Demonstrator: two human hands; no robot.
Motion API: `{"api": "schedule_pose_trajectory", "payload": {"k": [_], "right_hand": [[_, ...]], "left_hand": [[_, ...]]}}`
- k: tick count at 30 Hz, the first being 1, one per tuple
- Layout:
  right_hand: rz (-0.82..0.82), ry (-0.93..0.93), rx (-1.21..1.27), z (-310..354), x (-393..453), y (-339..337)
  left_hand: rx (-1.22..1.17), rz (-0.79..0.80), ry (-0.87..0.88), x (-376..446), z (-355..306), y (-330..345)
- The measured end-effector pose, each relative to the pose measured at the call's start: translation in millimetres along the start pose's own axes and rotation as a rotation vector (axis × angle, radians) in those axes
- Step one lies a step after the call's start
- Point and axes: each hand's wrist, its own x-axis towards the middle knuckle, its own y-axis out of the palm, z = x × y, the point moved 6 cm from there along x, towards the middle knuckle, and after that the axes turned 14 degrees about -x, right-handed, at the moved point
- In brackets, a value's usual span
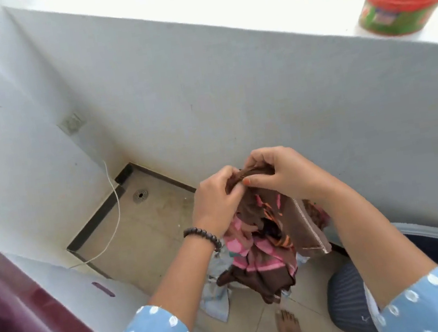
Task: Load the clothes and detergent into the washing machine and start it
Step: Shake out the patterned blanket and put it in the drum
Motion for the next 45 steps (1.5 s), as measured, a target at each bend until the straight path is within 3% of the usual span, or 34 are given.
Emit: {"api": "schedule_pose_trajectory", "payload": {"k": [7, 14, 18, 20, 23, 25, 27, 30, 36, 39, 45], "right_hand": [[-0.111, 0.201, -0.288, -29.8, -24.4, 3.2], [-0.187, 0.490, -0.250, -71.7, -45.7, 9.3], [-0.399, 0.547, -0.154, -69.3, -52.0, -24.7], [-0.538, 0.492, -0.110, -52.7, -50.0, -48.6], [-0.609, 0.308, 0.043, -8.2, -39.7, -71.1], [-0.547, 0.192, 0.154, 28.5, -34.4, -75.9], [-0.449, 0.075, 0.188, 62.7, -32.9, -75.2], [-0.304, -0.078, 0.186, 95.9, -35.3, -64.3], [-0.041, -0.277, 0.398, 136.6, -46.1, -38.3], [-0.040, -0.244, 0.484, 137.4, -52.0, -35.4], [-0.184, -0.067, 0.456, 119.4, -62.0, -26.4]], "left_hand": [[-0.066, -0.141, 0.054, -4.1, -36.1, -62.8], [-0.082, -0.352, 0.009, -22.9, -35.4, -119.3], [-0.076, -0.430, -0.020, -36.6, -21.7, -142.8], [-0.168, -0.195, -0.087, -39.6, -15.8, -136.6], [-0.209, 0.437, -0.323, -55.3, -20.1, -108.4], [-0.137, 0.603, -0.428, -63.1, -27.1, -103.2], [-0.157, 0.482, -0.363, -53.1, -38.0, -108.5], [-0.198, 0.207, -0.131, -37.4, -57.6, -125.8], [-0.463, 0.374, -0.043, -30.9, -83.6, -109.8], [-0.557, 0.302, -0.036, -35.0, -83.0, -103.8], [-0.418, 0.068, 0.030, -35.8, -72.1, -111.0]]}}
